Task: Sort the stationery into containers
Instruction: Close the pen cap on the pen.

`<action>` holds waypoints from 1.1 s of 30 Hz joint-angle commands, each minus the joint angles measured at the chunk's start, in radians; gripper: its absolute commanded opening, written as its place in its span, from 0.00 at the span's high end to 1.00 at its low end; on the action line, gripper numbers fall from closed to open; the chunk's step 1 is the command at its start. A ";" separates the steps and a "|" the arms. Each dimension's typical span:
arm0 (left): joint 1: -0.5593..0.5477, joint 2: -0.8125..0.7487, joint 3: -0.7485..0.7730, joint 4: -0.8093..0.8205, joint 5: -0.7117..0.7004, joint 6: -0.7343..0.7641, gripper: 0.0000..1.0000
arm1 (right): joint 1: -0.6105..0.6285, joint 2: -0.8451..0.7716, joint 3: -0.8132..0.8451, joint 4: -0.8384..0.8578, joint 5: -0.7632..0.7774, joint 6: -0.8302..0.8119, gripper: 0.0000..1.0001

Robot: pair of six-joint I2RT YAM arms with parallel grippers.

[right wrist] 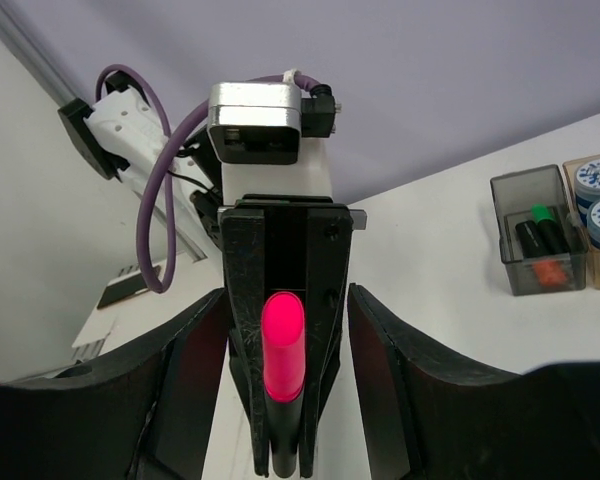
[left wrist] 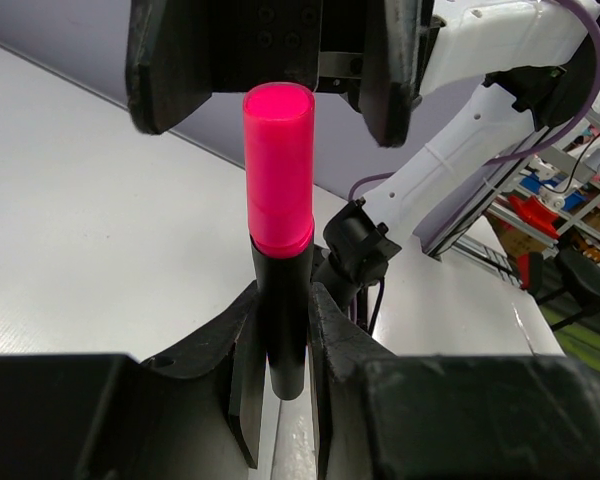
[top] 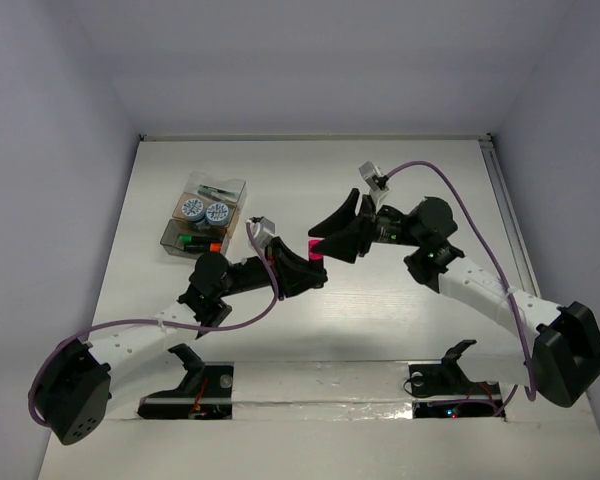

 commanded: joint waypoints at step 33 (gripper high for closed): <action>-0.014 -0.011 0.011 0.045 -0.002 0.027 1.00 | 0.033 -0.026 0.122 -0.231 0.137 -0.087 0.99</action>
